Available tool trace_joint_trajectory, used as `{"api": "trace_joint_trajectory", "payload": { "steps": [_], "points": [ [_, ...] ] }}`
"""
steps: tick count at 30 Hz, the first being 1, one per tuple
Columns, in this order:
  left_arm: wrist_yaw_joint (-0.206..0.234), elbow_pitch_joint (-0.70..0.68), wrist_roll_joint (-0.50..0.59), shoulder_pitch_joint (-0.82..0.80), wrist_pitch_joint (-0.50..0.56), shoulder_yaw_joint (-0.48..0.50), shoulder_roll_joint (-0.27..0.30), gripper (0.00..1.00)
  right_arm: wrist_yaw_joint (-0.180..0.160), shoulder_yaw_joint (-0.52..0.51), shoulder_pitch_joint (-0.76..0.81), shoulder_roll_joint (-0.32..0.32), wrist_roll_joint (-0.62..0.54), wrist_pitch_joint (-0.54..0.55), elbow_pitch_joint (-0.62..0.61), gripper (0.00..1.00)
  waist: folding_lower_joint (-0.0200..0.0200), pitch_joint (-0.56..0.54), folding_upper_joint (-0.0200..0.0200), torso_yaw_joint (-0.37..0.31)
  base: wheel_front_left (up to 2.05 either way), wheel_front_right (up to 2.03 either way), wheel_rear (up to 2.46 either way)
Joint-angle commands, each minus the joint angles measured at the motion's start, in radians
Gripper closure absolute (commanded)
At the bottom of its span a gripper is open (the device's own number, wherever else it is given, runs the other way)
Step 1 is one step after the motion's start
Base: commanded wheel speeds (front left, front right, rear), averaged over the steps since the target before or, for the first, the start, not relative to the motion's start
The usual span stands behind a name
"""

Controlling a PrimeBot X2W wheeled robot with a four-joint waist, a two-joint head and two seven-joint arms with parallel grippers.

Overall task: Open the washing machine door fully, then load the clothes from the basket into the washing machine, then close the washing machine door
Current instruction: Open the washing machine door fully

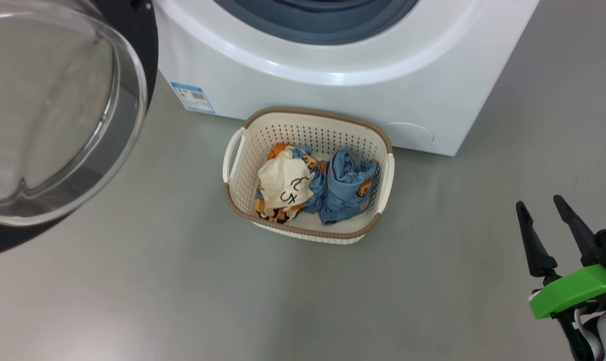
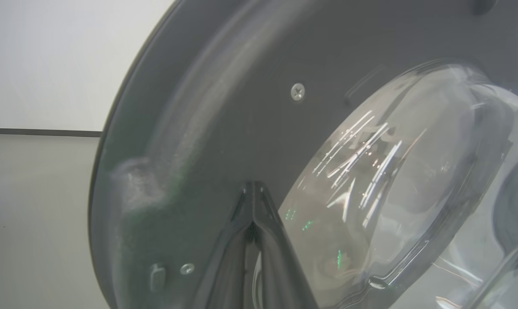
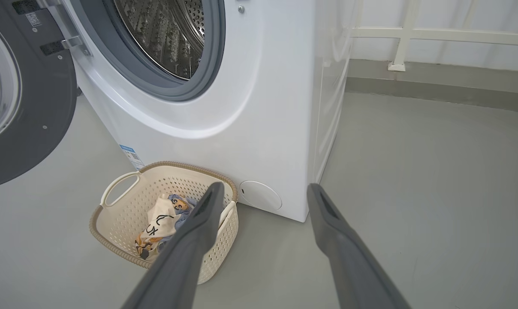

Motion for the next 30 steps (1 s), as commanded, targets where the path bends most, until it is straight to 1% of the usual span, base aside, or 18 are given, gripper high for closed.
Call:
{"api": "trace_joint_trajectory", "payload": {
  "steps": [1, 5, 6, 7, 8, 10, 12, 14, 17, 20, 22, 24, 25, 28, 30],
  "points": [
    [-0.001, -0.028, -0.012, 0.031, -0.005, 0.005, 0.069, 1.0, 0.002, 0.025, 0.005, -0.004, 0.003, -0.012, -0.016, 0.0, 0.0, -0.028, -0.0001, -0.004, 0.0, 0.0, 0.0],
    [-0.001, -0.056, -0.048, 0.102, -0.005, -0.042, 0.053, 1.0, 0.002, 0.03, 0.025, 0.012, 0.006, -0.012, -0.01, 0.0, 0.0, -0.071, -0.0001, -0.009, 0.0, 0.0, 0.0],
    [-0.001, -0.062, -0.063, 0.121, -0.005, -0.054, 0.047, 0.91, 0.002, 0.032, 0.031, 0.016, 0.007, -0.012, -0.009, 0.0, 0.0, -0.082, -0.0001, -0.009, 0.0, 0.0, 0.0],
    [-0.001, -0.062, -0.063, 0.121, -0.005, -0.054, 0.047, 0.91, 0.002, 0.032, 0.031, 0.016, 0.007, -0.012, -0.009, 0.0, 0.0, -0.082, -0.0001, -0.009, 0.0, 0.0, 0.0],
    [-0.001, -0.069, -0.08, 0.142, -0.005, -0.064, 0.04, 0.83, 0.002, 0.034, 0.036, 0.02, 0.008, -0.012, -0.007, 0.0, 0.0, -0.093, -0.0001, -0.01, 0.0, 0.0, 0.0],
    [-0.001, -0.086, -0.103, 0.186, -0.005, -0.089, 0.031, 0.71, 0.002, 0.038, 0.048, 0.027, 0.01, -0.012, -0.007, 0.0, 0.0, -0.113, -0.0001, -0.012, 0.0, 0.0, 0.0],
    [-0.001, -0.113, -0.123, 0.233, -0.005, -0.109, 0.018, 0.64, 0.002, 0.039, 0.06, 0.034, 0.013, -0.012, -0.007, 0.0, 0.0, -0.132, -0.0001, -0.014, 0.0, 0.0, 0.0],
    [-0.001, -0.144, -0.138, 0.28, -0.005, -0.122, 0.005, 0.6, 0.002, 0.039, 0.07, 0.039, 0.015, -0.012, -0.005, 0.0, 0.0, -0.149, -0.0001, -0.015, 0.0, 0.0, 0.0],
    [-0.001, -0.195, -0.153, 0.343, -0.005, -0.135, -0.023, 0.59, 0.002, 0.038, 0.087, 0.043, 0.019, -0.012, -0.004, 0.0, 0.0, -0.17, -0.0001, -0.015, 0.0, 0.0, 0.0],
    [-0.001, -0.241, -0.172, 0.399, -0.005, -0.169, -0.044, 0.52, 0.002, 0.04, 0.099, 0.046, 0.021, -0.012, -0.003, 0.0, 0.0, -0.191, -0.0001, -0.016, 0.0, 0.0, 0.0],
    [-0.001, -0.271, -0.184, 0.437, -0.005, -0.203, -0.054, 0.25, 0.002, 0.038, 0.108, 0.046, 0.023, -0.012, -0.003, 0.0, 0.0, -0.203, -0.0001, -0.018, 0.0, 0.0, 0.0],
    [-0.001, -0.301, -0.195, 0.471, -0.005, -0.245, -0.065, 0.03, 0.002, 0.034, 0.119, 0.046, 0.024, -0.012, -0.004, 0.0, 0.0, -0.216, -0.0001, -0.02, 0.0, 0.0, 0.0],
    [-0.001, -0.317, -0.198, 0.489, -0.005, -0.259, -0.07, 0.0, 0.002, 0.033, 0.125, 0.047, 0.024, -0.012, -0.004, 0.0, 0.0, -0.223, -0.0001, -0.022, 0.0, 0.0, 0.0],
    [-0.001, -0.363, -0.226, 0.533, -0.005, -0.304, -0.096, 0.0, 0.002, 0.025, 0.137, 0.049, 0.024, -0.012, -0.005, 0.0, 0.0, -0.236, -0.0001, -0.034, 0.0, 0.0, 0.0],
    [-0.001, -0.384, -0.233, 0.559, -0.005, -0.339, -0.1, 0.0, 0.002, 0.022, 0.143, 0.05, 0.024, -0.012, -0.007, 0.0, 0.0, -0.242, -0.0001, -0.046, 0.0, 0.0, 0.0]
  ]
}}
